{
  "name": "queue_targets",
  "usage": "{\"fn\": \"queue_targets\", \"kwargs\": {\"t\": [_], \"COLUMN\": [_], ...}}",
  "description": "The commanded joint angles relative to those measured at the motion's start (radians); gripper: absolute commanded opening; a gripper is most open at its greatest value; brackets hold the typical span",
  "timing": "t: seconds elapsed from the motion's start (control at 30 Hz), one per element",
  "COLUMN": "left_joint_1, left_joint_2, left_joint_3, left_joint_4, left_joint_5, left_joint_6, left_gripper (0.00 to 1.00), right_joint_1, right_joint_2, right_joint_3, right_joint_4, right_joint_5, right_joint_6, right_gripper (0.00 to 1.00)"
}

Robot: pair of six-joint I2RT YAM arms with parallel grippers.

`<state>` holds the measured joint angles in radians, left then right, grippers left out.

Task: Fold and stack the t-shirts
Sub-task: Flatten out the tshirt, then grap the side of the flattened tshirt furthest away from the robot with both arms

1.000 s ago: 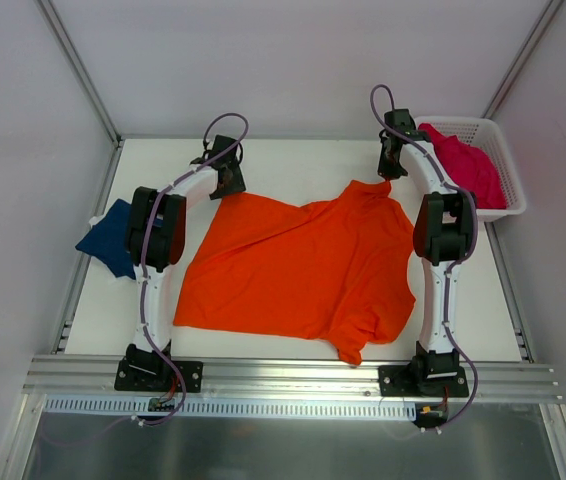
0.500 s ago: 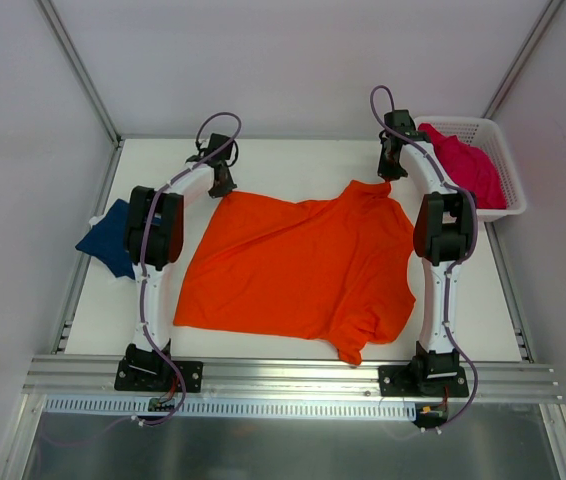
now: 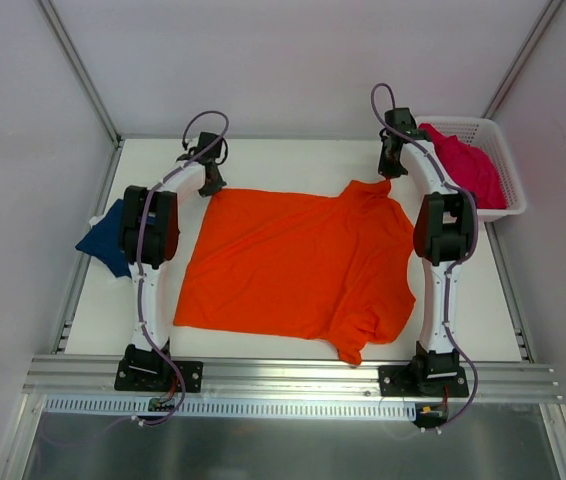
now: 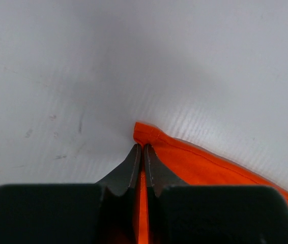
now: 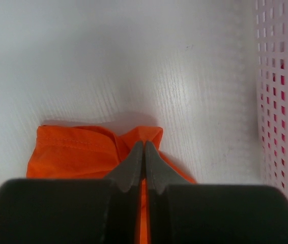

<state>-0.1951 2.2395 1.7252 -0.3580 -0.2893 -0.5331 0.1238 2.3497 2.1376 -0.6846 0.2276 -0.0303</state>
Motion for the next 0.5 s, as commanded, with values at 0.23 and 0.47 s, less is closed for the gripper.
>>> {"fn": "queue_targets", "kwargs": {"t": [0.23,0.47], "left_joint_1": [0.083,0.098], "left_joint_2": [-0.04,0.002], "left_joint_3": [0.045,0.106], "left_joint_4": [-0.036,-0.048], "left_joint_5": [0.038,0.078], "left_joint_6": [-0.036,-0.039], "left_gripper": [0.0,0.0], "right_joint_1": [-0.003,-0.004], "right_joint_2": [0.013,0.056], "right_joint_3": [0.215,0.255], "right_joint_4": [-0.001,0.002], "right_joint_5": [0.029,0.015], "right_joint_6": [0.001,0.004], "right_gripper": [0.01,0.01]}}
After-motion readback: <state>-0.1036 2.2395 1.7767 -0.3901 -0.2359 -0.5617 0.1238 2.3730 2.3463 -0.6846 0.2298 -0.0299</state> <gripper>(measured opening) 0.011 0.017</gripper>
